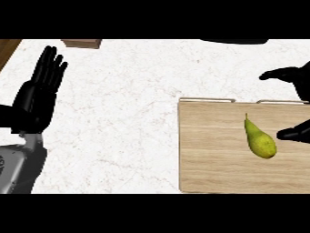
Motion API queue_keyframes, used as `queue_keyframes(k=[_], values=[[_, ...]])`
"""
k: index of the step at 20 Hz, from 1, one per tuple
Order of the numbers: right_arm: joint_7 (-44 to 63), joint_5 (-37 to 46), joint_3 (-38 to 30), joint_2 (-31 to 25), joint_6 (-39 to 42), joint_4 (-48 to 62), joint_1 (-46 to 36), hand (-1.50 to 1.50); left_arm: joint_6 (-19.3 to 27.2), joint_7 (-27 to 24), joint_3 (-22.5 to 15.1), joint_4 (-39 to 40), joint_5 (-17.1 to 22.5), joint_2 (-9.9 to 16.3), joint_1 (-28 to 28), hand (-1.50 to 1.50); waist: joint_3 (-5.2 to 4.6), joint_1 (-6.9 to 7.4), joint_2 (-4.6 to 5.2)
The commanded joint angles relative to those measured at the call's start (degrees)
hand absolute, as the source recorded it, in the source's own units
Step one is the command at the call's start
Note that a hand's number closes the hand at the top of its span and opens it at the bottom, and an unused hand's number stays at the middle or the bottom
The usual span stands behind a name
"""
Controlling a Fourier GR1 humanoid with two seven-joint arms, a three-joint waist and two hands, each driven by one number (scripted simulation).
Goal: Pick the pear from the tray and place it in the pot
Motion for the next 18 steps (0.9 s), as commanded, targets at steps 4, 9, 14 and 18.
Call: queue_keyframes(k=[4,9,14,18], values=[[-15.09,9.14,1.34,-8.13,11.99,6.57,-4.91,-1.5,1.48,-0.05,0.3,1.11,-0.47,-1.2,-1.88,0.0,-0.16,-0.21,-0.06],[-20.35,18.33,7.98,-13.42,10.65,3.51,-4.97,-1.5,1.18,-1.82,0.31,1.87,-1.12,-1.25,-0.97,0.0,-0.29,-0.91,-0.51],[-25.5,24.16,13.1,-15.09,6.23,6.4,-9.1,-1.5,1.32,-0.06,-0.1,2.15,-1.08,-1.59,-1.9,0.0,-0.38,-0.27,-0.59],[-27.97,28.54,18.82,-15.13,3.54,8.14,-11.06,-1.5,3.71,-1.03,-0.21,3.8,-3.17,-2.82,-3.9,0.0,-0.52,-1.56,-0.9]])
